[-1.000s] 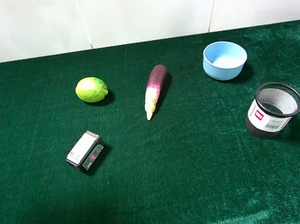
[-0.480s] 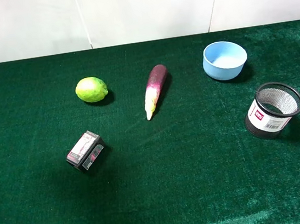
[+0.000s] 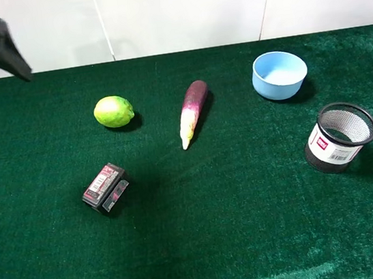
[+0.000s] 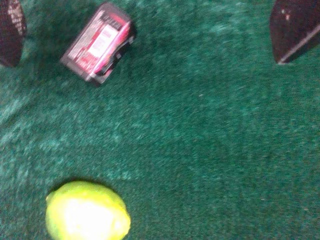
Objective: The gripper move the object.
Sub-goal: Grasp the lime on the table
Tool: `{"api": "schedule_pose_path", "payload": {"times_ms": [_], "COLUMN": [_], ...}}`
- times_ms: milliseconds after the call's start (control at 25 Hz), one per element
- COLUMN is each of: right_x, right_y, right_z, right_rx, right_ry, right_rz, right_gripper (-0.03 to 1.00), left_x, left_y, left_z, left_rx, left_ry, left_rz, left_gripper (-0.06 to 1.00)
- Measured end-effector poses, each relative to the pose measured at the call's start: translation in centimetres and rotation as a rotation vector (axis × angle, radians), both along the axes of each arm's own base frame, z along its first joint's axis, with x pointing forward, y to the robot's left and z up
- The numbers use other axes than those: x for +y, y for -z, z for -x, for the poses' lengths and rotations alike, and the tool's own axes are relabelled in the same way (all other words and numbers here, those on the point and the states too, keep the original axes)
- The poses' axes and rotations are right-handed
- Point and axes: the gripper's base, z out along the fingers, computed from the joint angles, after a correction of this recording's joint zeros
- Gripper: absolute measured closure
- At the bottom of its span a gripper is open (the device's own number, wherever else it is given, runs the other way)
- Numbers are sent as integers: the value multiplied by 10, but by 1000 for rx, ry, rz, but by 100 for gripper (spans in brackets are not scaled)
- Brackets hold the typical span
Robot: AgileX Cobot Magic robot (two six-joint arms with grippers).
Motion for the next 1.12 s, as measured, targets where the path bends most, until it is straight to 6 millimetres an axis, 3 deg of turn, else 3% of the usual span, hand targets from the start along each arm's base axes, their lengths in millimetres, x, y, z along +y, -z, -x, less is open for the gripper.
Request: {"api": "schedule_pose_path", "payload": {"times_ms": [400, 680, 1120], "right_x": [0, 0, 0], "right_y": [0, 0, 0], "right_z": [0, 0, 0], "right_rx": [0, 0, 0], "right_ry": [0, 0, 0], "right_rz": [0, 0, 0], "right_gripper": [27, 27, 27], "left_x": [-33, -68, -88], "left_y": [24, 32, 70], "left_z": [-31, -68, -86], "left_rx": [5, -8, 81], "left_ry": [-169, -340, -610], "left_rz": [9, 24, 77], "left_gripper": [-5, -5, -5]}}
